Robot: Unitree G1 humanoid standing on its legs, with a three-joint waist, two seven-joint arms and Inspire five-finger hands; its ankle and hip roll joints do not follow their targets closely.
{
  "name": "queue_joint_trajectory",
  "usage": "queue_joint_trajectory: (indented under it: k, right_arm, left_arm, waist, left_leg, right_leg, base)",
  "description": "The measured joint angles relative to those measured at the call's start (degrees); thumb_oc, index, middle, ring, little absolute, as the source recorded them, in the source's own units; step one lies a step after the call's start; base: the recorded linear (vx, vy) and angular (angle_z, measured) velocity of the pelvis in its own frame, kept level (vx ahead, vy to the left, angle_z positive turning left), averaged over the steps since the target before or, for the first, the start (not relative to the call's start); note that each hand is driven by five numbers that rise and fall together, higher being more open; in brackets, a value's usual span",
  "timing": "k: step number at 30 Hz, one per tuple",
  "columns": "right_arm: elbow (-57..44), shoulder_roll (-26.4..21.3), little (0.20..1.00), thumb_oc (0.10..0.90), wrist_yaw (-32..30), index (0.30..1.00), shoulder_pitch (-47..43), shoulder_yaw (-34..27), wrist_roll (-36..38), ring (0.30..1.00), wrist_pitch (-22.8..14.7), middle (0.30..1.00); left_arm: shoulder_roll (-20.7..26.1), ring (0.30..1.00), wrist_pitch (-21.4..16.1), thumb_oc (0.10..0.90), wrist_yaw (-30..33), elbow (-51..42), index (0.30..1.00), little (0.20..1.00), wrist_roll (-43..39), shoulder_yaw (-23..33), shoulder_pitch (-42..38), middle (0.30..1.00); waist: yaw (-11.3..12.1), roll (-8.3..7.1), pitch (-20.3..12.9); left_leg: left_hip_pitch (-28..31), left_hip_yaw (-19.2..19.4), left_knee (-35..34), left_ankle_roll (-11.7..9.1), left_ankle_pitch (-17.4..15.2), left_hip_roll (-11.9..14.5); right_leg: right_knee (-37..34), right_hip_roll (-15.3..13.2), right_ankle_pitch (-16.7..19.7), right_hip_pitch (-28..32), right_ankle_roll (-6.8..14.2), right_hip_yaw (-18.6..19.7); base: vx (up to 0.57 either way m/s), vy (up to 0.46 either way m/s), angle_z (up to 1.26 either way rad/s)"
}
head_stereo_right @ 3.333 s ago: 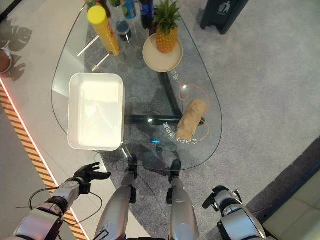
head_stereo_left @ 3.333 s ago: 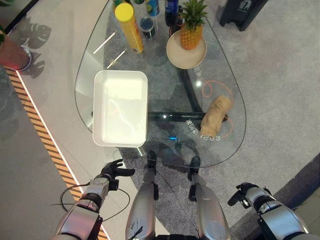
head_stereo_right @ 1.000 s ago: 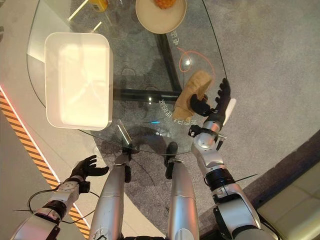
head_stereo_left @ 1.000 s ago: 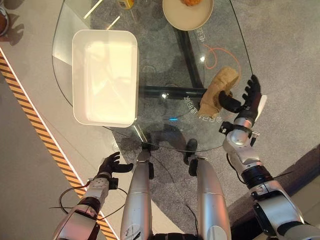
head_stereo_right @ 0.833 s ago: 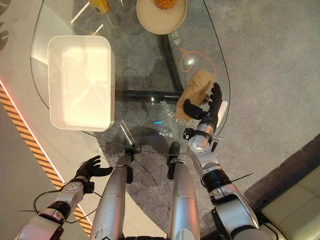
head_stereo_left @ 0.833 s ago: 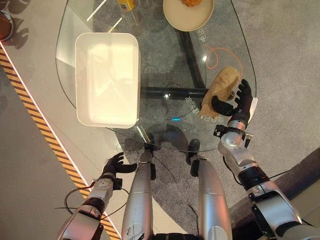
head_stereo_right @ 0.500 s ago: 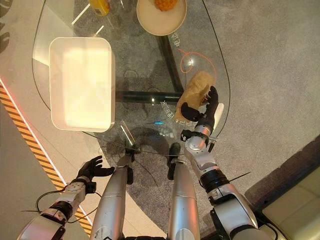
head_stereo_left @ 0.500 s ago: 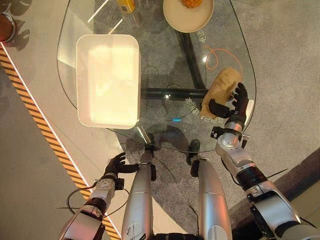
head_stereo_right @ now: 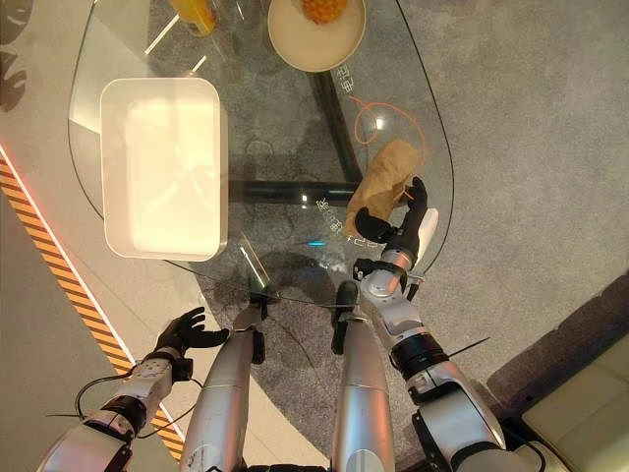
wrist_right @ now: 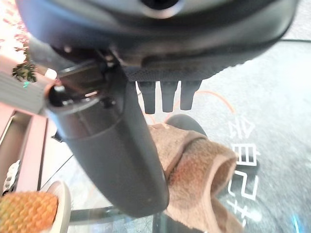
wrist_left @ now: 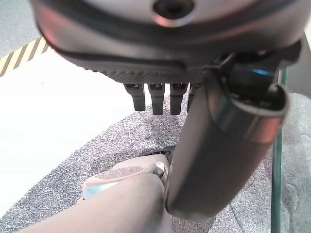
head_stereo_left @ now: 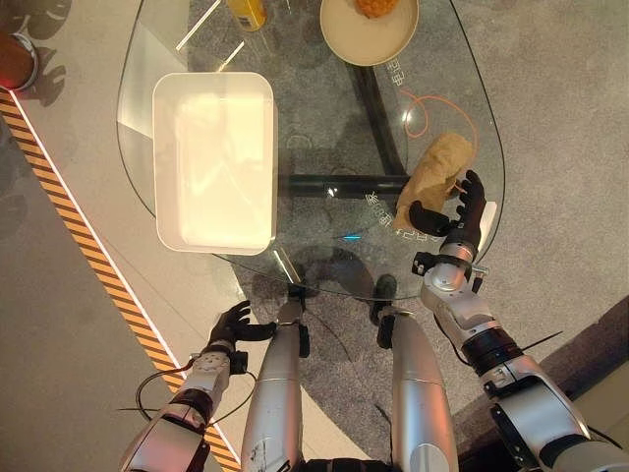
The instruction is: Wipe the table with a cloth and put it in the basket.
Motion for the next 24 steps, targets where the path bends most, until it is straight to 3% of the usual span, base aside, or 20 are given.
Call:
queue_joint_trajectory:
  k: [24]
  right_arm:
    - [-0.4, 2.4, 0.9, 0.8, 0.1, 0.9, -0.2, 3.4, 4.1, 0.9, 1.1, 0.9]
  left_arm:
    - [-1.8, 0.9, 0.0, 0.8, 1.1, -0.2, 0.9, 0.9, -0.1, -1.7, 0.0, 0.9]
  waist:
    - [-0.1, 0.89, -0.1]
  left_leg:
    - [1.0, 0.1, -0.9, -0.1, 0.6, 0.0]
  right_leg:
    - [0.1, 0.0, 0.0, 0.5, -0.2, 0.0]
  base:
    - [0.0, 0.0, 0.0]
